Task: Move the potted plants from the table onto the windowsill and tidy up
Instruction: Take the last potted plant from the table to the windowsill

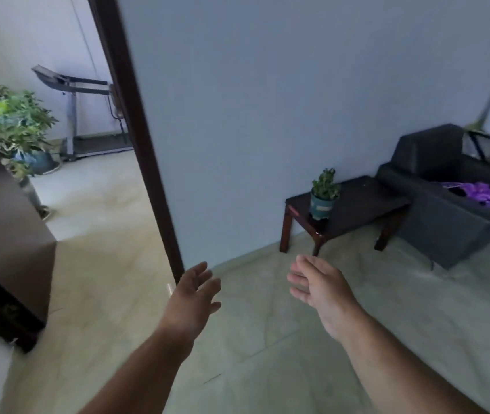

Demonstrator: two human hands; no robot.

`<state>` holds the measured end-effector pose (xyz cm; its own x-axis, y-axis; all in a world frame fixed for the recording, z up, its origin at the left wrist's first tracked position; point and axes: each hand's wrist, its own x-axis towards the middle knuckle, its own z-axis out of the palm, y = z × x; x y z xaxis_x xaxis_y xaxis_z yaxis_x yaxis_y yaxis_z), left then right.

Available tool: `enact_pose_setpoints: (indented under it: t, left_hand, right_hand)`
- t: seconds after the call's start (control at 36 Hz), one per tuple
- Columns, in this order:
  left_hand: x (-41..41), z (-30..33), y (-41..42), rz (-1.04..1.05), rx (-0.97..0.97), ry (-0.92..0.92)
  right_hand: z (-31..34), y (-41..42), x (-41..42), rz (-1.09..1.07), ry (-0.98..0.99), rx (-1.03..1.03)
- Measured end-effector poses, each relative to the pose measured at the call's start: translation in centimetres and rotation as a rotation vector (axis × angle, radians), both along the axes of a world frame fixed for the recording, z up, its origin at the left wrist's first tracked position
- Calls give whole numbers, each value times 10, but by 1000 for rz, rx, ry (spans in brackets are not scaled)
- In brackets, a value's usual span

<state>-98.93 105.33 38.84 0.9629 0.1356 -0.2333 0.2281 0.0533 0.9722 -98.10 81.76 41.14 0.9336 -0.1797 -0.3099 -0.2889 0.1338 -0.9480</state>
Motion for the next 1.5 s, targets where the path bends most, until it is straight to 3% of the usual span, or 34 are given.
enact_pose_setpoints:
  t: [0.28,0.61,0.92,1.5]
  left_hand:
    - [76,8,-150,-233,37,22]
    - [207,-40,-237,-274,-6,108]
    - [304,-44,-328,-357,37,174]
    - [457,-27,-524,-132,70,169]
  right_hand:
    - [-7,-139,31,-202,22,42]
    - [-31,-236,120,-279,103,-88]
    - [-35,-312,204,-320,156,-93]
    - [-31,-520,403,-115,124,-23]
